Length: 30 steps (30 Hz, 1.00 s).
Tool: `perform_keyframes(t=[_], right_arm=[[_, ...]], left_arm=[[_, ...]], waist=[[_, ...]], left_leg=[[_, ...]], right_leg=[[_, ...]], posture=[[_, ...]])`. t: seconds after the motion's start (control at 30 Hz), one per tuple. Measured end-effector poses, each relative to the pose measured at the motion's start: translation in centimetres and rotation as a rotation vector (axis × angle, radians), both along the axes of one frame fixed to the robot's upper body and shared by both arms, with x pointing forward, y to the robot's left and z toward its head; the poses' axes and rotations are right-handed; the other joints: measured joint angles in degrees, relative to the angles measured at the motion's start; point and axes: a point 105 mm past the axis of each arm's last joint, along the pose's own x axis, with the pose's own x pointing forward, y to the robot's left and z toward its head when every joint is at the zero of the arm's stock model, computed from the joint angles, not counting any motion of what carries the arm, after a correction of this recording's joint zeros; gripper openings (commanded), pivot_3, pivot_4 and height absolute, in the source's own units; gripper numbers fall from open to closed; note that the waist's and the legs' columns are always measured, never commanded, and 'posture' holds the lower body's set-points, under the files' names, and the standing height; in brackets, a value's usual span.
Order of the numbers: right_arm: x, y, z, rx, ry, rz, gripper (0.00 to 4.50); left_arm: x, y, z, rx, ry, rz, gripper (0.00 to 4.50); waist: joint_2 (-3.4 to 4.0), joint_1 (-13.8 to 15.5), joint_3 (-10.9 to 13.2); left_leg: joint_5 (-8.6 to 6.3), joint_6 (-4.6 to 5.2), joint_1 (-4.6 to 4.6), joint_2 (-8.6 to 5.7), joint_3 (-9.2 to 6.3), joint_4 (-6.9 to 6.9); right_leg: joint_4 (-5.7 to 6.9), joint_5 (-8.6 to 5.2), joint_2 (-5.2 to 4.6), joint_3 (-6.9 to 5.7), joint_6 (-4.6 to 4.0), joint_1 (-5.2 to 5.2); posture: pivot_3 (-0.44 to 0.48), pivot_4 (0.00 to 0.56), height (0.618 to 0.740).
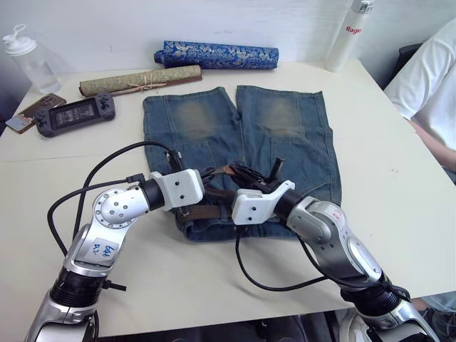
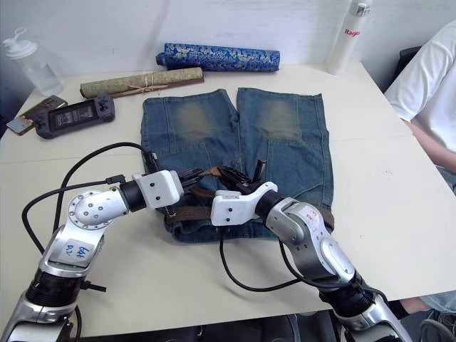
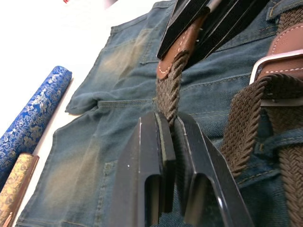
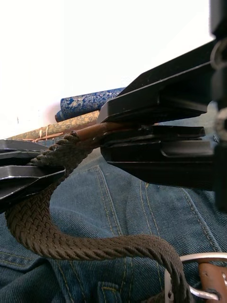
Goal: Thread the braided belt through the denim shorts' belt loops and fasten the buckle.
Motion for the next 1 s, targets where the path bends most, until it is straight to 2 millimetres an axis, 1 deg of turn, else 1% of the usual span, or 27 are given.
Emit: perform_keyframes(t=[0.13,0.27,0.33,0.37,0.4,0.47,0.53,0.57,0.6,0.67,0.77,0.83,0.9,1.0], right_arm=[[0.0,0.1,-0.2,0.038,0.040,-0.004,0.00],[-0.2,0.0,-0.5,0.134,0.140,-0.011,0.00],[-0.1,0.0,-0.3,0.175,0.171,-0.015,0.92],[-0.1,-0.1,-0.2,0.197,0.181,-0.020,1.26],[0.1,-0.4,0.3,0.246,0.198,-0.033,1.74],[0.3,-1.4,0.6,0.300,0.227,-0.070,2.68],[0.2,-2.8,0.2,0.308,0.263,-0.106,3.59],[-0.1,-3.7,-0.1,0.314,0.286,-0.125,4.18],[-0.3,-4.2,-0.3,0.318,0.298,-0.132,4.18],[-1.6,-5.1,-1.1,0.296,0.342,-0.126,4.18],[-3.7,-5.4,-2.6,0.257,0.422,-0.095,4.18],[-4.5,-5.5,-3.2,0.240,0.447,-0.090,4.18],[-4.8,-5.6,-3.8,0.223,0.464,-0.095,4.18],[-4.7,-5.6,-4.3,0.198,0.445,-0.107,4.18]], left_arm=[[0.0,0.0,-0.1,-0.002,0.003,0.006,0.06],[-0.1,-0.1,-0.3,-0.022,0.006,0.014,0.06],[-0.1,-0.2,-0.2,-0.033,0.001,0.019,0.00],[0.0,-0.2,-0.3,-0.035,0.002,0.021,0.00],[0.0,-0.2,-0.3,-0.043,0.006,0.028,0.00],[0.1,-0.2,-0.4,-0.058,0.009,0.037,0.00],[0.2,0.0,-0.6,-0.067,0.019,0.051,0.00],[0.2,0.1,-0.7,-0.074,0.026,0.062,0.00],[0.3,0.1,-0.7,-0.079,0.030,0.067,0.00],[0.3,0.2,-0.8,-0.090,0.037,0.078,0.00],[0.4,0.3,-0.9,-0.094,0.044,0.085,0.00],[0.4,0.3,-0.9,-0.095,0.046,0.086,0.00],[0.4,0.3,-0.9,-0.096,0.048,0.086,0.00],[0.4,0.3,-0.9,-0.098,0.050,0.086,0.00]], waist=[[0.00,0.01,0.00],[0.00,0.01,0.00],[0.00,0.01,0.00],[0.00,0.01,0.00],[0.00,0.03,0.00],[0.00,0.17,0.00],[0.00,0.26,0.00],[0.00,0.21,0.00],[0.00,0.18,0.00],[0.00,0.18,0.00],[0.00,0.16,0.00],[0.00,0.15,0.00],[0.00,0.18,0.00],[0.00,0.19,0.00]], left_leg=[[-0.03,0.06,-0.16,0.00,0.00,0.26],[-0.06,0.10,-0.18,0.00,-0.01,0.33],[-0.06,0.10,-0.19,0.00,-0.02,0.35],[-0.06,0.10,-0.18,0.00,-0.02,0.35],[-0.06,0.11,-0.18,0.00,-0.03,0.35],[-0.06,0.11,-0.19,0.00,-0.03,0.38],[-0.07,0.12,-0.21,0.00,-0.03,0.39],[-0.07,0.13,-0.22,0.00,-0.03,0.39],[-0.07,0.13,-0.22,0.00,-0.03,0.38],[-0.08,0.15,-0.21,0.00,-0.05,0.38],[-0.08,0.15,-0.18,0.00,-0.04,0.39],[-0.08,0.15,-0.15,0.00,-0.04,0.39],[-0.08,0.14,-0.15,0.00,-0.04,0.40],[-0.08,0.14,-0.14,0.00,-0.04,0.40]], right_leg=[[0.18,-0.01,0.00,0.03,-0.02,-0.11],[0.23,-0.02,0.00,0.04,-0.03,-0.11],[0.24,-0.02,0.00,0.03,-0.03,-0.11],[0.25,-0.02,0.00,0.03,-0.03,-0.11],[0.25,-0.02,0.00,0.03,-0.03,-0.11],[0.26,-0.02,-0.01,0.03,-0.04,-0.10],[0.24,-0.02,-0.01,0.03,-0.03,-0.10],[0.24,-0.02,-0.01,0.03,-0.04,-0.10],[0.23,-0.02,0.00,0.03,-0.03,-0.10],[0.24,-0.04,0.00,0.02,-0.05,-0.10],[0.16,-0.04,-0.01,0.03,-0.06,-0.10],[0.11,-0.05,-0.01,0.05,-0.07,-0.09],[0.10,-0.06,-0.01,0.05,-0.08,-0.09],[0.10,-0.06,-0.01,0.05,-0.09,-0.09]], posture=[[0.000,0.150,0.645],[0.000,0.150,0.645],[0.000,0.150,0.645],[0.000,0.150,0.645],[0.000,0.150,0.645],[0.000,0.150,0.645],[0.000,0.150,0.645],[0.000,0.150,0.645],[0.000,0.150,0.645],[0.000,0.150,0.645],[0.000,0.150,0.645],[0.000,0.150,0.645],[0.000,0.150,0.645],[0.000,0.150,0.645]])
